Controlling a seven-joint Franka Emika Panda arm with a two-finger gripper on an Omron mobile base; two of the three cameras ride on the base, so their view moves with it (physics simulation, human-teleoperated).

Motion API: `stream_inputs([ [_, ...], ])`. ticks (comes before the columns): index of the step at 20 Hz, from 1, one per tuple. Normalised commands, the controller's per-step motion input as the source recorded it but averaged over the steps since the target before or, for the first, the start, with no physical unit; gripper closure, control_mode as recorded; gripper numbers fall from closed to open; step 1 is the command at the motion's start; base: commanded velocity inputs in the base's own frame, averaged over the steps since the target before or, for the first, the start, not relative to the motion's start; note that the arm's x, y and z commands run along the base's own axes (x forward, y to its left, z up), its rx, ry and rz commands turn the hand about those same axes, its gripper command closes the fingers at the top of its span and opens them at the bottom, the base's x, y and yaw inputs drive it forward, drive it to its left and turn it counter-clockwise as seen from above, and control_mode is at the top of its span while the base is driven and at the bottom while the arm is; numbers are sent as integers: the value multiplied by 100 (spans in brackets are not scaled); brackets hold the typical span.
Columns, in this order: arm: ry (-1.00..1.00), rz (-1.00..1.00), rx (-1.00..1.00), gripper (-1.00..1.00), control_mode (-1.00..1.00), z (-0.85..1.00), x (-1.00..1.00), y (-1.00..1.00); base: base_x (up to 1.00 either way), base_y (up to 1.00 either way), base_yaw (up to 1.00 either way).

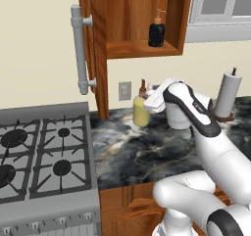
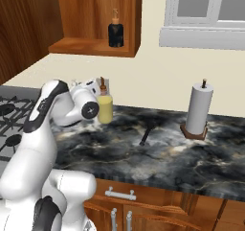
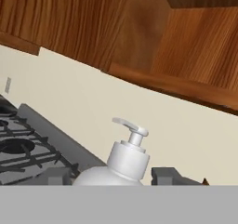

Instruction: Pick the soap dispenser and dish brush from the cabinet and place them on the counter.

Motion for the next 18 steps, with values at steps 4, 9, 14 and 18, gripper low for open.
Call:
stream_inputs([
  [4, 0, 0, 0, 100, -100, -35, 10, 0, 0, 0, 0],
  [9, 0, 0, -3, 100, -100, -53, 1, -2, 0, 0, 0],
  [14, 0, 0, -1, 100, -100, -28, 0, -3, 0, 0, 0],
  [18, 1, 0, -1, 100, -100, -24, 0, -4, 0, 0, 0],
])
